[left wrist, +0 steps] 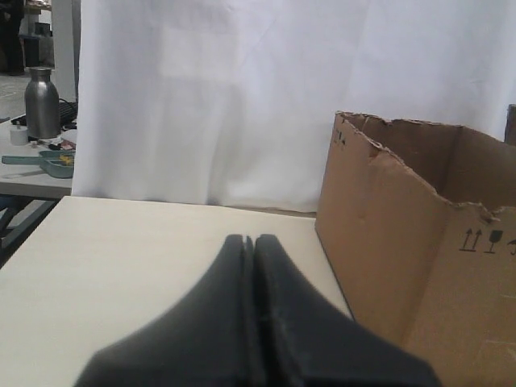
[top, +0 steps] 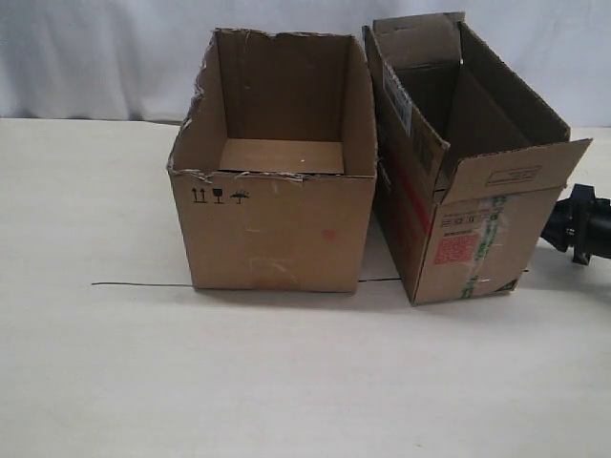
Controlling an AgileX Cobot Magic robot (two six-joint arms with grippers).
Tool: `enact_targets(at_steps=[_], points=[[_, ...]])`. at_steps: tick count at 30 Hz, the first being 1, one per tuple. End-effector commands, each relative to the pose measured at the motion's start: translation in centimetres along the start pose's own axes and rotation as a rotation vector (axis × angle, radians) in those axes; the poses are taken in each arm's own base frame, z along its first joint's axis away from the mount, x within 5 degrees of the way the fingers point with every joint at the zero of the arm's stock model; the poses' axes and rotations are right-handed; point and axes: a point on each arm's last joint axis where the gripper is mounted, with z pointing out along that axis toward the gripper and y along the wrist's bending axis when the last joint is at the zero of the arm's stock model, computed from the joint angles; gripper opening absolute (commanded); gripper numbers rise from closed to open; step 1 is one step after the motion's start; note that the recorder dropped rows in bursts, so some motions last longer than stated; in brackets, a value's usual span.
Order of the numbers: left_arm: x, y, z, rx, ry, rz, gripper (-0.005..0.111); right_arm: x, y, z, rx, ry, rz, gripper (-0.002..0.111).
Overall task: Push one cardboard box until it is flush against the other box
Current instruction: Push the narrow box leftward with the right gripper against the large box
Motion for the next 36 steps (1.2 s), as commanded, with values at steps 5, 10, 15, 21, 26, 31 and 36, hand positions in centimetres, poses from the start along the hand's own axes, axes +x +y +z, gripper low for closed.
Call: enact_targets(at_steps=[5, 10, 15, 21, 26, 31, 36], points=[[0.0, 0.0, 0.0, 0.006, -0.007, -0.002, 0.0, 0.8, 0.9, 1.8, -0.012, 0.059, 0.006, 0.005], [0.0, 0.0, 0.0, 0.006, -0.007, -0.002, 0.0, 1.0, 1.2, 2.5, -0.021, 0.072, 0.004, 0.005], [0.0, 0.0, 0.0, 0.006, -0.007, -0.002, 0.0, 1.1, 1.6, 3.2, -0.03, 0.073, 0.004, 0.005], [0.0, 0.0, 0.0, 0.006, -0.009, -0.002, 0.0, 1.2, 1.8, 3.6, -0.037, 0.078, 0.0, 0.005], [0.0, 0.0, 0.0, 0.006, -0.009, -0.002, 0.0, 1.1, 1.8, 3.7, -0.037, 0.07, 0.003, 0.005], [0.0, 0.0, 0.0, 0.006, -0.009, -0.002, 0.0, 0.0, 1.4, 3.3, -0.001, 0.016, -0.005, 0.005], [0.0, 0.0, 0.0, 0.006, -0.009, -0.002, 0.0, -0.6, 1.0, 3.4, 0.054, -0.017, -0.005, 0.005]])
